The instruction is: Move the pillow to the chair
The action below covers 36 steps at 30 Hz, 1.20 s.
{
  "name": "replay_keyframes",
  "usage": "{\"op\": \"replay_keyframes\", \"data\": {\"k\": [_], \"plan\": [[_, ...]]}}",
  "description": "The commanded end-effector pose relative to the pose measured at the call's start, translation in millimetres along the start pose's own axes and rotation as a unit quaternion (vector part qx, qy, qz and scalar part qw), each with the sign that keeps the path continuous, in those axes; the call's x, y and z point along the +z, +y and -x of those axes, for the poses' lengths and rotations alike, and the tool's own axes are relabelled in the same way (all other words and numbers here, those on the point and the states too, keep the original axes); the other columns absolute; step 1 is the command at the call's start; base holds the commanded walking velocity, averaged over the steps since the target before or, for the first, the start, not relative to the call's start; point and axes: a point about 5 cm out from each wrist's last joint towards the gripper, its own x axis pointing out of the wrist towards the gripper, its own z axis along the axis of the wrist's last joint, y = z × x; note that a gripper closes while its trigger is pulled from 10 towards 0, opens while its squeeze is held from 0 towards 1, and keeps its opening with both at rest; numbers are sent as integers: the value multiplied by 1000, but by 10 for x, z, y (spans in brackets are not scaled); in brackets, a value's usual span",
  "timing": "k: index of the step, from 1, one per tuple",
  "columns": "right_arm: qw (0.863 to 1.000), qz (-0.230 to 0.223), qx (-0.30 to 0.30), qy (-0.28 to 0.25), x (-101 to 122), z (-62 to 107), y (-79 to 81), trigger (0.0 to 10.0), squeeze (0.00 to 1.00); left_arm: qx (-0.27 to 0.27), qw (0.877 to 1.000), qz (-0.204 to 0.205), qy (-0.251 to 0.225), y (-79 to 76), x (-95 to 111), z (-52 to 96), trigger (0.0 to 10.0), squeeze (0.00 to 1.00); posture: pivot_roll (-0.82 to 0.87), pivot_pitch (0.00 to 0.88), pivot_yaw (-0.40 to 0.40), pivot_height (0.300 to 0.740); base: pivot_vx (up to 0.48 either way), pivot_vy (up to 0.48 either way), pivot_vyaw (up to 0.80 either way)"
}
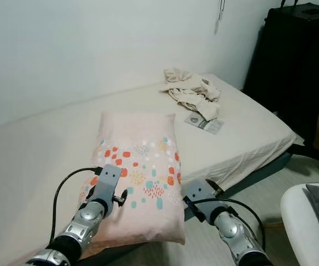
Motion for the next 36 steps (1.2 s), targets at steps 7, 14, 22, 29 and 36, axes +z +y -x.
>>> {"op": "replay_keyframes", "data": {"k": [7,14,22,29,36], "plan": [[1000,-6,-1,-6,-12,28,-3,10000,0,4,1000,0,9,14,-62,22,10000,0,-131,55,8,740,0,0,0],[1000,-10,-1,-4,-23,32,-12,10000,0,6,1000,-3,11,33,-66,22,10000,0,-127,56,12,740,0,0,0],[1000,-14,-2,-1,-6,7,-34,10000,0,8,1000,-4,5,47,-11,0,10000,0,-117,49,15,740,0,0,0],[1000,-16,-2,0,0,-4,-42,10000,0,8,1000,-4,4,52,-1,-5,10000,0,-117,49,13,740,0,0,0],[1000,-18,-2,0,22,-26,-49,10000,0,12,1000,-2,4,77,5,-6,10000,0,-110,51,10,740,0,0,0]]}}
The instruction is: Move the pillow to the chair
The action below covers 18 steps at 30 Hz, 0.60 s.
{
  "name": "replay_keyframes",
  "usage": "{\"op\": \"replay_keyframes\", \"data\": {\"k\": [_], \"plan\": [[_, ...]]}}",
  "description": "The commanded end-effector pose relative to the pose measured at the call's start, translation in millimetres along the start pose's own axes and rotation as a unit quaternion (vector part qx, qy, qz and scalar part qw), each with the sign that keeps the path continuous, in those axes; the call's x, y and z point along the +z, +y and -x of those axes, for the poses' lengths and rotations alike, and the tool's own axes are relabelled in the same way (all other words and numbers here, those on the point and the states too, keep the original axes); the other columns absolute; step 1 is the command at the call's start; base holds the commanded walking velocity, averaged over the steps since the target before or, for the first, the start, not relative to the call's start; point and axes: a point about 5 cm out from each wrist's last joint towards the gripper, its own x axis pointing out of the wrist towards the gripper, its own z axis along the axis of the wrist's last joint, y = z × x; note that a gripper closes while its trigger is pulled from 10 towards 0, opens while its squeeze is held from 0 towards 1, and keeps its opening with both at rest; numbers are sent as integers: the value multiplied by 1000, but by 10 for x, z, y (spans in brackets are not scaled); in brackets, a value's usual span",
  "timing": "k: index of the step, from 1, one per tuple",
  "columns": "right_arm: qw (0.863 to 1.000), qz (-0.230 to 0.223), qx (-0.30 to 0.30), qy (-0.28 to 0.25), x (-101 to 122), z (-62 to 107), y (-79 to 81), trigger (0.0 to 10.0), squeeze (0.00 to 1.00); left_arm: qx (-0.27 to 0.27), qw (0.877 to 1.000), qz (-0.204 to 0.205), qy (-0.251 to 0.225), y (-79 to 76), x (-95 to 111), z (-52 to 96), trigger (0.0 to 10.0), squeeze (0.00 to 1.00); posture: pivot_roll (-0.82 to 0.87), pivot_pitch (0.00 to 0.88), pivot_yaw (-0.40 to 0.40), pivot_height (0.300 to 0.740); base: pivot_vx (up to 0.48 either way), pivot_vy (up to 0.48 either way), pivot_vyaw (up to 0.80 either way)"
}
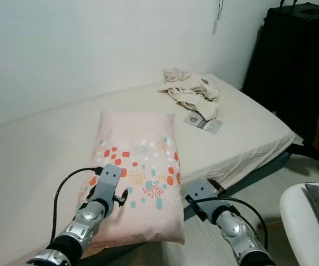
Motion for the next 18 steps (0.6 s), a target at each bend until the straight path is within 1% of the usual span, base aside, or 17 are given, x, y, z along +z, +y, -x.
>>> {"op": "replay_keyframes", "data": {"k": [1,7,18], "plan": [[1000,-10,-2,3,15,-23,-9,10000,0,10,1000,-2,5,65,1,-6,10000,0,-109,51,10,740,0,0,0],[1000,-10,-2,1,37,-39,-4,10000,0,14,1000,0,5,86,-5,-3,10000,0,-114,57,10,740,0,0,0],[1000,-8,-1,-1,63,-58,6,10000,0,9,1000,2,4,38,11,-10,10000,0,-123,67,12,740,0,0,0]]}}
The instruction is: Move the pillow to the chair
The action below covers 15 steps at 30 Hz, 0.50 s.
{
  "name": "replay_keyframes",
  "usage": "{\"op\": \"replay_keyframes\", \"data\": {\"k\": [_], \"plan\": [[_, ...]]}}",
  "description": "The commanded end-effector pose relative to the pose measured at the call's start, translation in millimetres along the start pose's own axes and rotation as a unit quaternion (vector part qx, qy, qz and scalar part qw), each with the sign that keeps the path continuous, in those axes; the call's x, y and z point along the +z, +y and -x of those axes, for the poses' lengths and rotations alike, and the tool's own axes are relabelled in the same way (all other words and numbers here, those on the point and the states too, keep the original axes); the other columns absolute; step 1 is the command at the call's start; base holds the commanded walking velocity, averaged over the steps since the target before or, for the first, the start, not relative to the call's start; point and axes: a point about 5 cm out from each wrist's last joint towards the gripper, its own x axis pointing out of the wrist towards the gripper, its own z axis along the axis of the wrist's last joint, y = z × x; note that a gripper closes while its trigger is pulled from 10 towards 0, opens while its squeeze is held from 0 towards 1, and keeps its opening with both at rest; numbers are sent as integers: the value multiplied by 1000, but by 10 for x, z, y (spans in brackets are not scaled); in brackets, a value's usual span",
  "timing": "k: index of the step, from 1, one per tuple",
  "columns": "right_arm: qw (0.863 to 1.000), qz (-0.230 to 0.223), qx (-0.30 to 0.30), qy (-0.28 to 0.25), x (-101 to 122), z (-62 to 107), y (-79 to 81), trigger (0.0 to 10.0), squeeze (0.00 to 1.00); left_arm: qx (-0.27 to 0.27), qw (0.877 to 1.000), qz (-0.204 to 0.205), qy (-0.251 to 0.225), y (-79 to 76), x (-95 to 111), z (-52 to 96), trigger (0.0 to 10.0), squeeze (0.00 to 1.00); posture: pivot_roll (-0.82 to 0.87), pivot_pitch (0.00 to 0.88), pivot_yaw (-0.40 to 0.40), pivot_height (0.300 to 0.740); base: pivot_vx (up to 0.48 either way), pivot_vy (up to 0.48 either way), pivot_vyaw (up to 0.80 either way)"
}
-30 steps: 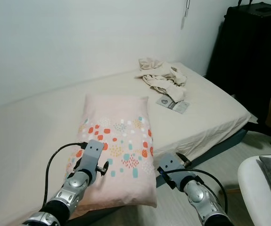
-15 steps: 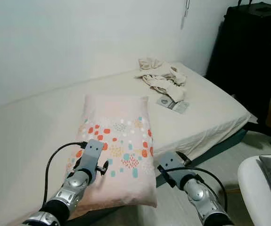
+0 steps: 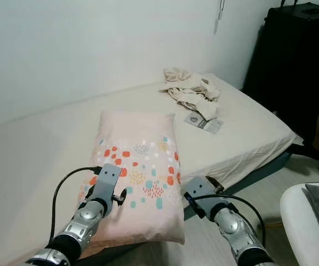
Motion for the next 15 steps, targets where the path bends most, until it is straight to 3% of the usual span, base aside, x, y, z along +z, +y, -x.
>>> {"op": "replay_keyframes", "data": {"k": [1,15], "plan": [[1000,-6,0,3,11,-21,11,10000,0,2,1000,1,6,9,0,-6,10000,0,-123,67,12,740,0,0,0],[1000,-5,0,3,8,-17,19,10000,0,3,1000,0,9,22,-23,3,10000,0,-126,70,15,740,0,0,0]]}}
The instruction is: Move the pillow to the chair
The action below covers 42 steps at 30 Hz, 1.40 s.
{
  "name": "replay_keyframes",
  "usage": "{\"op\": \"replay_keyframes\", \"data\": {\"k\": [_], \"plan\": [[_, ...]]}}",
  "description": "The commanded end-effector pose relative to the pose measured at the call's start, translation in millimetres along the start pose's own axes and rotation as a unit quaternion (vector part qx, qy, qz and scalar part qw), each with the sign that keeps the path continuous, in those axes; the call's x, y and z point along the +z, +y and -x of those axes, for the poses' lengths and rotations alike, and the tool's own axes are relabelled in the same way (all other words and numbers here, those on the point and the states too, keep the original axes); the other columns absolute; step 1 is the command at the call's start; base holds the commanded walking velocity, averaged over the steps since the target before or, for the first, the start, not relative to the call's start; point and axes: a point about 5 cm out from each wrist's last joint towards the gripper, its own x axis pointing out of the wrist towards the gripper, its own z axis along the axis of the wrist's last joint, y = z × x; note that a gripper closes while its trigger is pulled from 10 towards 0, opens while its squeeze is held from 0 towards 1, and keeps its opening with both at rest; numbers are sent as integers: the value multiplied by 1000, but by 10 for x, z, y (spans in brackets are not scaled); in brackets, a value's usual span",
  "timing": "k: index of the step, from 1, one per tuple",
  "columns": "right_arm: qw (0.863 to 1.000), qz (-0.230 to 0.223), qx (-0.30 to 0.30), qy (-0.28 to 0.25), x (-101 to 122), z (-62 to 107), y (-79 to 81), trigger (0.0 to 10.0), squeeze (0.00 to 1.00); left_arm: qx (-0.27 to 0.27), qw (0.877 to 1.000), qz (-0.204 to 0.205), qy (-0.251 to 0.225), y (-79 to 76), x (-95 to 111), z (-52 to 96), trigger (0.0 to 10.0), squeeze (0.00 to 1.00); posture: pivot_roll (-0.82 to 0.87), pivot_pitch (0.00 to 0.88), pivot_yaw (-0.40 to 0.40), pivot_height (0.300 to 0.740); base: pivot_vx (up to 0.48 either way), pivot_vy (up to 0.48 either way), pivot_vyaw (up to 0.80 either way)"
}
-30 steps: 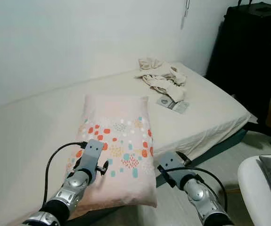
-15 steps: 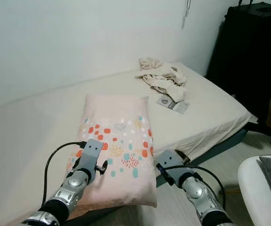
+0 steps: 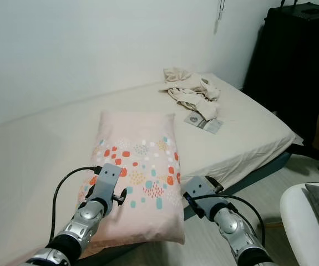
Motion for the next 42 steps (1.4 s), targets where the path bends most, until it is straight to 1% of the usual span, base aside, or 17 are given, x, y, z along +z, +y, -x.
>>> {"op": "replay_keyframes", "data": {"k": [1,20,30,42], "plan": [[1000,-7,-1,4,0,-12,12,10000,0,3,1000,1,8,21,-22,2,10000,0,-125,70,14,740,0,0,0],[1000,-9,-1,7,-15,-11,13,10000,0,0,1000,1,6,8,4,-10,10000,0,-136,69,18,740,0,0,0],[1000,-10,-1,4,-10,-8,19,10000,0,-6,1000,0,6,-40,6,-12,10000,0,-149,50,23,740,0,0,0],[1000,-14,-1,5,-30,6,21,10000,0,-7,1000,-1,4,-46,22,-20,10000,0,-154,37,20,740,0,0,0]]}}
